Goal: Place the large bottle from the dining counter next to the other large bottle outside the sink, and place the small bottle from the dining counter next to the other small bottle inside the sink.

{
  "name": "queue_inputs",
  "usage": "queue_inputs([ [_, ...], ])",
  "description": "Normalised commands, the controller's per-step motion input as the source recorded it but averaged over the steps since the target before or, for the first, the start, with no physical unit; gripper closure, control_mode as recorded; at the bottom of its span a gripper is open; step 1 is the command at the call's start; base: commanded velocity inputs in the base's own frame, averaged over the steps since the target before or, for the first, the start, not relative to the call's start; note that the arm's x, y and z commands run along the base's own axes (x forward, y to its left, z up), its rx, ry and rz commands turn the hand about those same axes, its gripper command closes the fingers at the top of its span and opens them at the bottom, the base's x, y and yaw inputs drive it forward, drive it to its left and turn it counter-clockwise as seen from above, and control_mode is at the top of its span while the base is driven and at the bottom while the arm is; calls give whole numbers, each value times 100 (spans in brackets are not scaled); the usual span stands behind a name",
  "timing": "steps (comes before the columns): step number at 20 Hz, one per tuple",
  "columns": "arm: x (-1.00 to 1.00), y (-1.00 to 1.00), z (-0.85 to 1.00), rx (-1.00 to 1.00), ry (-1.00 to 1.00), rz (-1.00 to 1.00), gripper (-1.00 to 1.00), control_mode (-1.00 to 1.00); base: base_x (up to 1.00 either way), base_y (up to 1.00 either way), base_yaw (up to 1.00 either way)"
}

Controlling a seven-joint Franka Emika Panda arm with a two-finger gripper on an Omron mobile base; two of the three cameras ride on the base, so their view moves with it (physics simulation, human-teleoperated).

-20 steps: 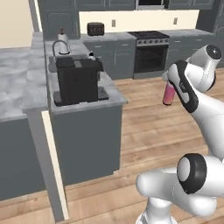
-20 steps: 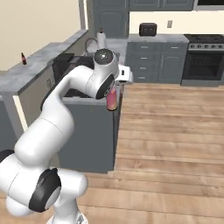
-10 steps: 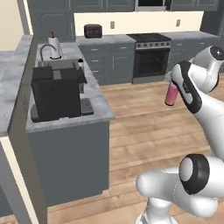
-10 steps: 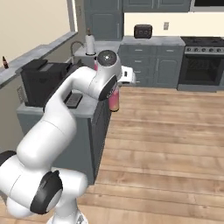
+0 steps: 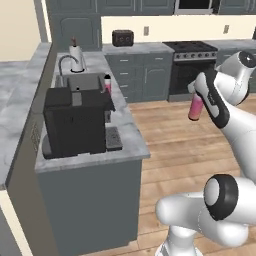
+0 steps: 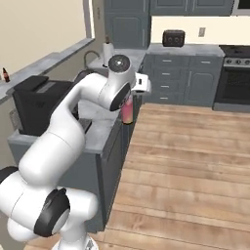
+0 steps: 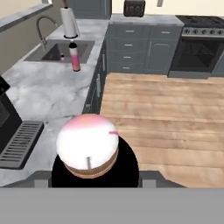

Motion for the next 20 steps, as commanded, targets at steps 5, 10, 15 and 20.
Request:
queue_inputs([
  [5,0,0,0,0,0,0,100,100,0,0,25],
  [10,0,0,0,0,0,0,100,100,0,0,25],
  [15,0,0,0,0,0,0,100,100,0,0,25],
  [20,0,0,0,0,0,0,100,100,0,0,25],
])
